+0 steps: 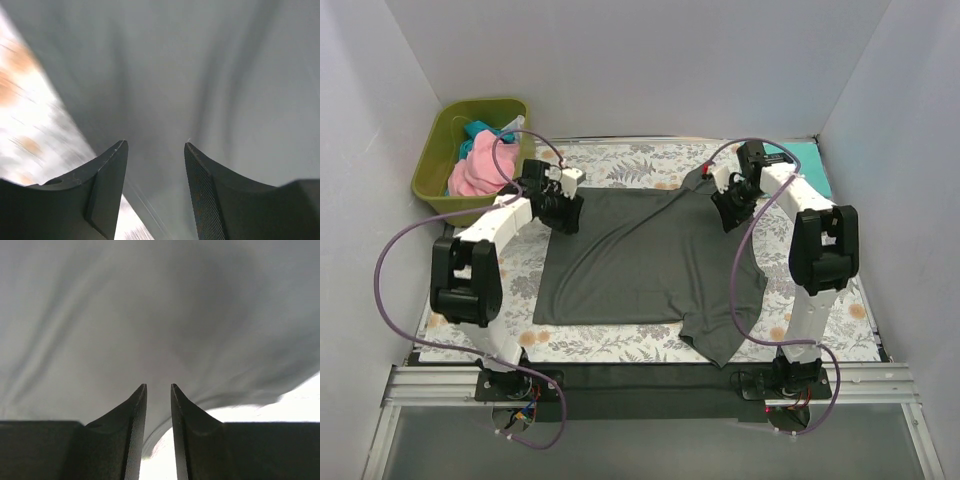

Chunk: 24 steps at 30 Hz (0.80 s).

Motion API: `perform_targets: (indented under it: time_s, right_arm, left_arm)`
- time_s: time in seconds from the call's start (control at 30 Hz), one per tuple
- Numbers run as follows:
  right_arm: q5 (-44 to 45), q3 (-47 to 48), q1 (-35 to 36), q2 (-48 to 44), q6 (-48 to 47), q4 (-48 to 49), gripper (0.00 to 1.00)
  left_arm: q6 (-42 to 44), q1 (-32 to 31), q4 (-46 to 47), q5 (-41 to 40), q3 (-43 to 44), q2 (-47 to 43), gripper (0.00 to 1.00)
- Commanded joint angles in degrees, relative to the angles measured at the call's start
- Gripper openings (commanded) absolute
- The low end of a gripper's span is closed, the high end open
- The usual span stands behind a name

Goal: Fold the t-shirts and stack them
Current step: Flatten the tshirt out

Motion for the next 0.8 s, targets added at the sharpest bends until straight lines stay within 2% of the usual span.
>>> perform_targets:
  time_s: [0.0,0.13,0.37,0.5,0.63,0.77]
  right_arm:
    - [0.9,9.4,-0.5,3.7,7.2,7.7,0.27]
    - [3.9,17.9,-0.5,10.9,10.7,11.4,0.19]
    - [9.7,22.3,-0.6,18.5,12.7,17.0,0.11]
    - [14.6,20.6,-1.6,19.9,13.2,19.5,0.09]
    - [15.1,19.8,-2.7,21.1,13.0,19.9,0.09]
    - [14.1,17.7,-2.7,20.9,12.5,19.7,0.1]
  left_arm:
    - [-6.8,3.1,8.8,0.1,7.7,5.6,0.47]
    - [-8.9,3.3,12.6,-3.0,16.5,15.5,0.46]
    - [-12.1,3.3,18.2,-3.4,25.1,23.8,0.44]
    - [-13.2,3.3,19.1,-3.4,27.1,28.2,0.44]
    - [-12.8,3.8,18.9,-9.0,27.0,31.0,0.4]
    - [-11.5,5.4,18.4,-10.7,24.5,31.1,0.36]
